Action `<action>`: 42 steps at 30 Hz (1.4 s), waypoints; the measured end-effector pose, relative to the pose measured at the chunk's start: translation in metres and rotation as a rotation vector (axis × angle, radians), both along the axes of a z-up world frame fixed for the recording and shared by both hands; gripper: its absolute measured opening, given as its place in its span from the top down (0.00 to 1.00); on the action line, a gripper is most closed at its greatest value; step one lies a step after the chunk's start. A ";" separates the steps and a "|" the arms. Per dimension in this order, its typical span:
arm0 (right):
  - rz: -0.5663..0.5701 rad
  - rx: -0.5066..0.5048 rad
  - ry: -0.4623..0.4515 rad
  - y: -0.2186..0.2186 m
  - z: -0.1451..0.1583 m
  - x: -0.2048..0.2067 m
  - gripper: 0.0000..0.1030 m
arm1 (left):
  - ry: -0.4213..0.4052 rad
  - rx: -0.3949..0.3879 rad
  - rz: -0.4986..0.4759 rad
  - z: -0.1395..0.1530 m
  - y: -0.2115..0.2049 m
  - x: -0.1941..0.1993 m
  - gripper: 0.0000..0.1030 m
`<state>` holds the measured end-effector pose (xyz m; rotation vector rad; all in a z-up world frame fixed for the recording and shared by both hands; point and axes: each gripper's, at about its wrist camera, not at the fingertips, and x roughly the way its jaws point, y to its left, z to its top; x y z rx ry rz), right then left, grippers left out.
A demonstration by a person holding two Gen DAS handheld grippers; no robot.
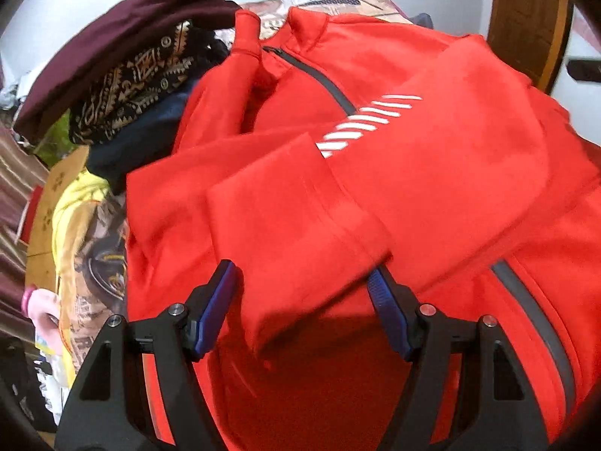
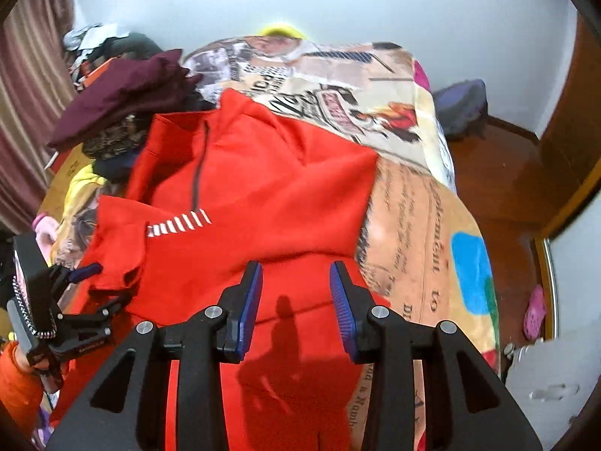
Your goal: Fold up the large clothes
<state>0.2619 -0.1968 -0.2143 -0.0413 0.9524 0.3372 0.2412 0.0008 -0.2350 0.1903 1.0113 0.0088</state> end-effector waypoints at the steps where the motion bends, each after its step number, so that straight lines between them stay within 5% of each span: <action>1: -0.002 0.009 0.009 0.000 -0.003 0.001 0.67 | -0.008 0.001 0.008 0.001 0.001 0.003 0.36; 4: -0.002 0.031 0.032 -0.001 -0.015 0.003 0.67 | -0.017 -0.036 0.014 0.005 0.005 0.012 0.61; 6: -0.005 0.043 0.047 -0.001 -0.024 0.005 0.67 | -0.027 -0.052 0.028 0.012 0.012 0.017 0.89; 14: 0.008 0.008 0.043 0.006 -0.043 0.003 0.64 | -0.193 -0.125 0.173 0.067 0.074 -0.001 0.97; 19: 0.014 0.010 0.032 0.007 -0.045 0.002 0.58 | -0.216 -0.145 0.270 0.068 0.115 -0.017 0.97; 25: 0.011 0.004 0.020 0.012 -0.045 -0.001 0.55 | -0.110 -0.170 0.311 0.027 0.128 -0.026 0.93; 28: 0.007 -0.005 0.016 0.014 -0.045 -0.002 0.55 | -0.021 -0.172 0.326 -0.001 0.132 -0.031 0.85; 33: 0.012 -0.010 0.024 0.013 -0.044 -0.002 0.55 | 0.079 -0.070 0.344 -0.030 0.135 -0.039 0.56; 42: 0.054 -0.018 -0.004 0.010 -0.016 0.005 0.55 | -0.021 -0.056 0.293 0.019 0.139 -0.035 0.41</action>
